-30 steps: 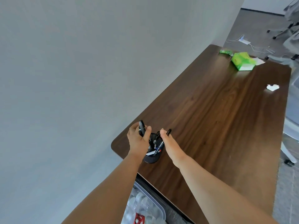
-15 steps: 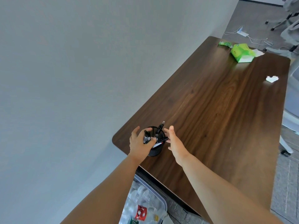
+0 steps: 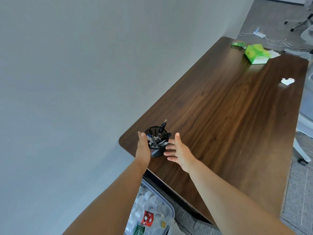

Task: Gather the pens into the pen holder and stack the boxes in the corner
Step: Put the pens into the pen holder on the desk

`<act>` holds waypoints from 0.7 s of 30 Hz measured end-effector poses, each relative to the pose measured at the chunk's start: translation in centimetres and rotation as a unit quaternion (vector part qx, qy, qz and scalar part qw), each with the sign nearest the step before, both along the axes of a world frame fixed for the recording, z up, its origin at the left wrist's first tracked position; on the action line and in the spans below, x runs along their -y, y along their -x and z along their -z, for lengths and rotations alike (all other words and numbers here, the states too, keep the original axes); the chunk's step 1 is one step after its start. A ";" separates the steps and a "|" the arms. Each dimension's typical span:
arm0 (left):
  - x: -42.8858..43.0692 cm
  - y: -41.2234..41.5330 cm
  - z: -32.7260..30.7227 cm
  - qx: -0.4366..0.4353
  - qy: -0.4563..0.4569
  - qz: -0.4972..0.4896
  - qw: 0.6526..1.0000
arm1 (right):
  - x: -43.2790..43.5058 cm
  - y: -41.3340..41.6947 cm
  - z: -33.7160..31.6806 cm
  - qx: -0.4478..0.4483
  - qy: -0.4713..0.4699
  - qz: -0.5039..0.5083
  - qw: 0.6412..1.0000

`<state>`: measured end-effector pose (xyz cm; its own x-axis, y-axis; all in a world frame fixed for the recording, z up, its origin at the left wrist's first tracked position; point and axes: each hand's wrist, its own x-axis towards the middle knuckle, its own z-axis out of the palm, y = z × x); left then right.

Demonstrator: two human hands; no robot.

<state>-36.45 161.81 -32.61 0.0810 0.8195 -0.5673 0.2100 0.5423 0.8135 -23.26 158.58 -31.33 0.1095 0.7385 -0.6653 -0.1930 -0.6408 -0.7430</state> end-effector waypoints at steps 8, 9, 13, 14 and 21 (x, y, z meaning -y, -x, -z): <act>1.5 1.5 -2.6 -0.091 -0.040 -0.041 0.994 | 1.8 1.1 -0.9 0.087 0.011 0.001 0.996; 2.0 1.8 -2.6 -0.101 -0.047 -0.032 0.993 | 2.4 1.3 -1.1 0.099 0.012 0.015 0.995; 4.5 2.8 -3.2 -0.132 -0.083 0.024 0.987 | 5.9 2.5 -1.8 0.133 -0.001 0.084 0.988; 5.3 3.1 -3.4 -0.134 -0.087 0.047 0.986 | 7.1 2.9 -1.9 0.141 -0.005 0.101 0.985; 11.9 2.2 -5.2 -0.140 -0.151 0.250 0.946 | 18.1 4.7 -3.5 0.174 -0.039 0.212 0.961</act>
